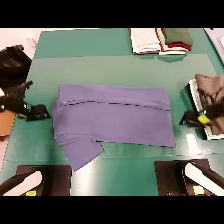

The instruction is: Fold the shirts.

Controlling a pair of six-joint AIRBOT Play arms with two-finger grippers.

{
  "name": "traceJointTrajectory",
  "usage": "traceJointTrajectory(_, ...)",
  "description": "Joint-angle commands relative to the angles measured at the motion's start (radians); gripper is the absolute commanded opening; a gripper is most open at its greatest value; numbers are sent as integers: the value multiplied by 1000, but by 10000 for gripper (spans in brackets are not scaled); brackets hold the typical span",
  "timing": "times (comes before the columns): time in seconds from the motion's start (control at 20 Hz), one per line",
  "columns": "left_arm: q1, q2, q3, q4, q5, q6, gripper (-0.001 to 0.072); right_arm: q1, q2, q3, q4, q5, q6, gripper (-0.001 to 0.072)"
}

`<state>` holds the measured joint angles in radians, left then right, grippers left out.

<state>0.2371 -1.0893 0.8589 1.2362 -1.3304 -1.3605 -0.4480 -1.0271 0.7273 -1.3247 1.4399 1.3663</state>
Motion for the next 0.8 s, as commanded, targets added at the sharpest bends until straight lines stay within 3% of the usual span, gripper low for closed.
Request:
traceJointTrajectory(0.0, 11, 112, -180, 7, 37, -50, 438, -94, 95, -196, 65, 5, -48, 501)
traceJointTrajectory(0.2, 11, 116, -205, 6, 50, -55, 438, -42, 116, -293, 129, -44, -51, 493)
traceJointTrajectory(0.35, 11, 116, -206, 6, 47, -54, 438, 47, 112, -317, 127, -77, -43, 438)
traceJointTrajectory(0.4, 11, 116, -206, 6, 45, -54, 438, 68, 109, -315, 129, -77, -43, 366)
traceJointTrajectory(0.5, 11, 137, -210, 13, 24, -55, 438, 106, 118, -312, 126, -77, -44, 112)
traceJointTrajectory(0.55, 11, 156, -221, 13, 14, -56, 438, 123, 126, -307, 125, -77, -44, 18)
traceJointTrajectory(0.75, 11, 241, -330, -11, -6, -102, 438, 158, 178, -263, 126, -80, -41, 18)
